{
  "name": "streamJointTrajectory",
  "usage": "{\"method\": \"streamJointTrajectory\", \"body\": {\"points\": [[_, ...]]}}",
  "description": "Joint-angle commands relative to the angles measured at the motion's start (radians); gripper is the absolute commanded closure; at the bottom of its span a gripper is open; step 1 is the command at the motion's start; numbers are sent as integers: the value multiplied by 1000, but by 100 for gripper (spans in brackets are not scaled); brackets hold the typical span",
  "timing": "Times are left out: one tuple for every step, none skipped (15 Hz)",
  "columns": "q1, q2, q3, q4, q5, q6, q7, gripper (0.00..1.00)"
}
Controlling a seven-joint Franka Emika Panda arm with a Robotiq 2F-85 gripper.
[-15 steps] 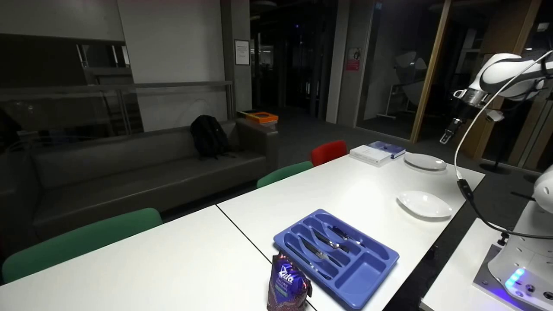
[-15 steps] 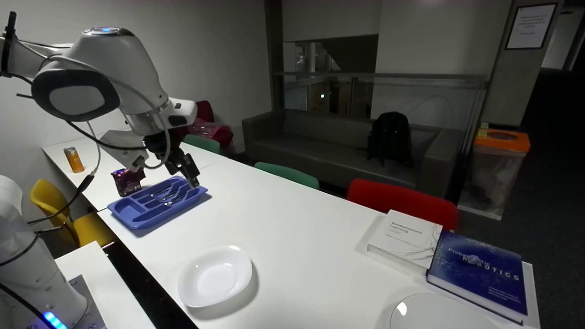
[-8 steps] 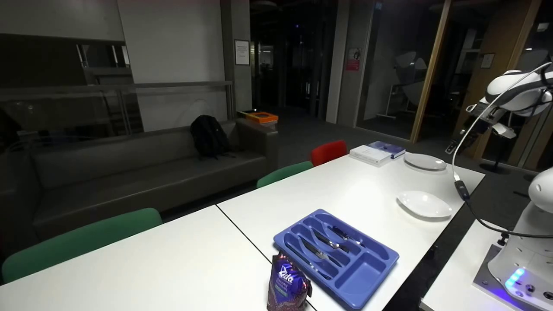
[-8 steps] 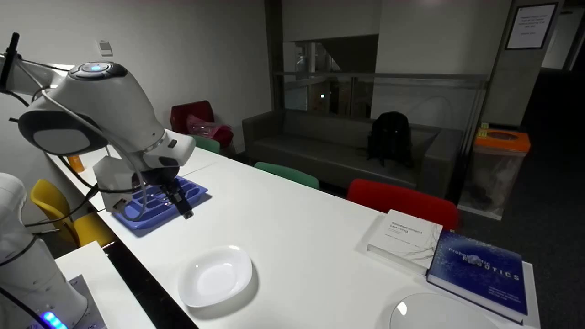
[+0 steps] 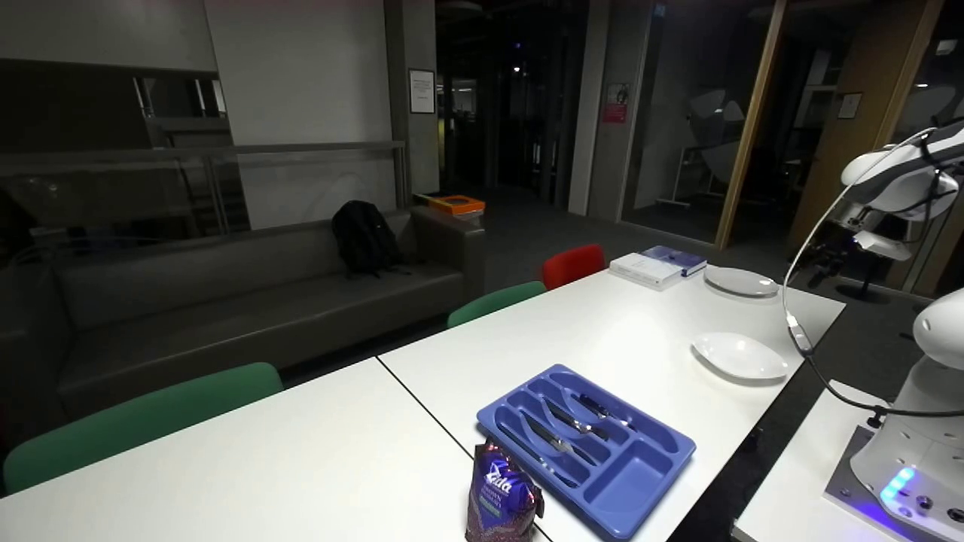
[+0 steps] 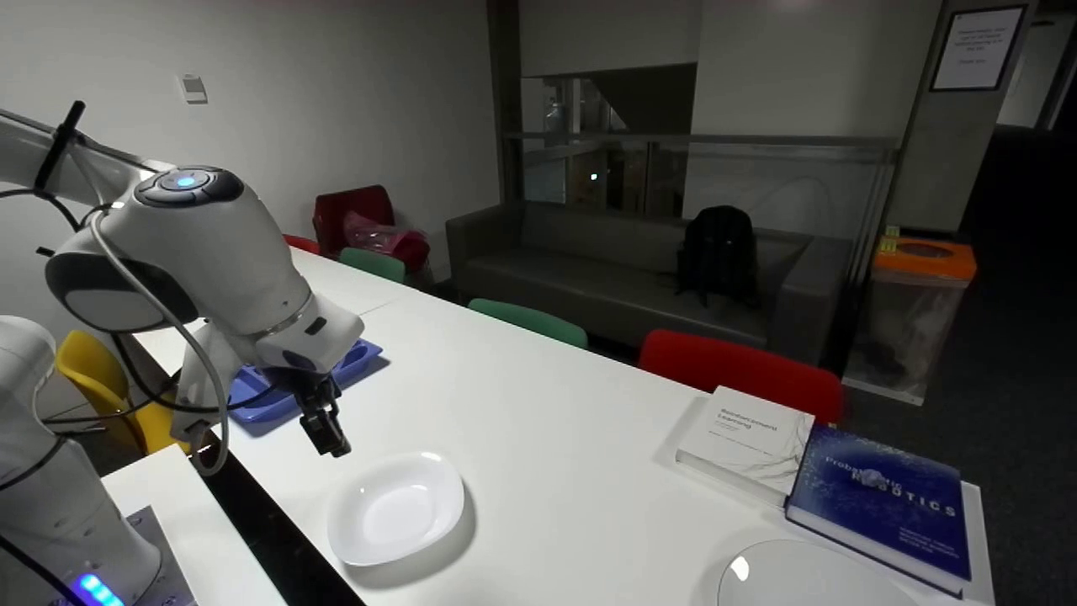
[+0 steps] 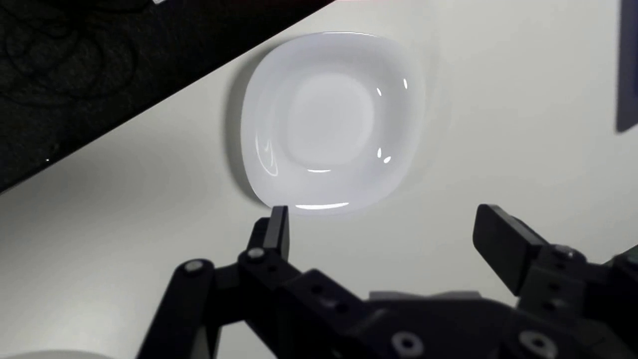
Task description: Move the plate
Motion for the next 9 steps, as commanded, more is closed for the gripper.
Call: {"method": "streamJointTrajectory", "body": {"points": [[-24, 17, 24, 1, 23, 3, -9, 0], [-26, 23, 25, 1, 24, 3, -6, 0], [-26, 25, 26, 1, 25, 3, -5, 0], [-27, 25, 26, 1, 25, 3, -4, 0], [-28, 25, 26, 1, 25, 3, -4, 0], [-30, 24, 26, 1, 25, 3, -4, 0], [-27, 34, 35, 13, 27, 1, 10, 0], [-21, 53, 35, 26, 42, 9, 26, 0], [-16, 75, 30, 41, 61, 9, 42, 0]]}}
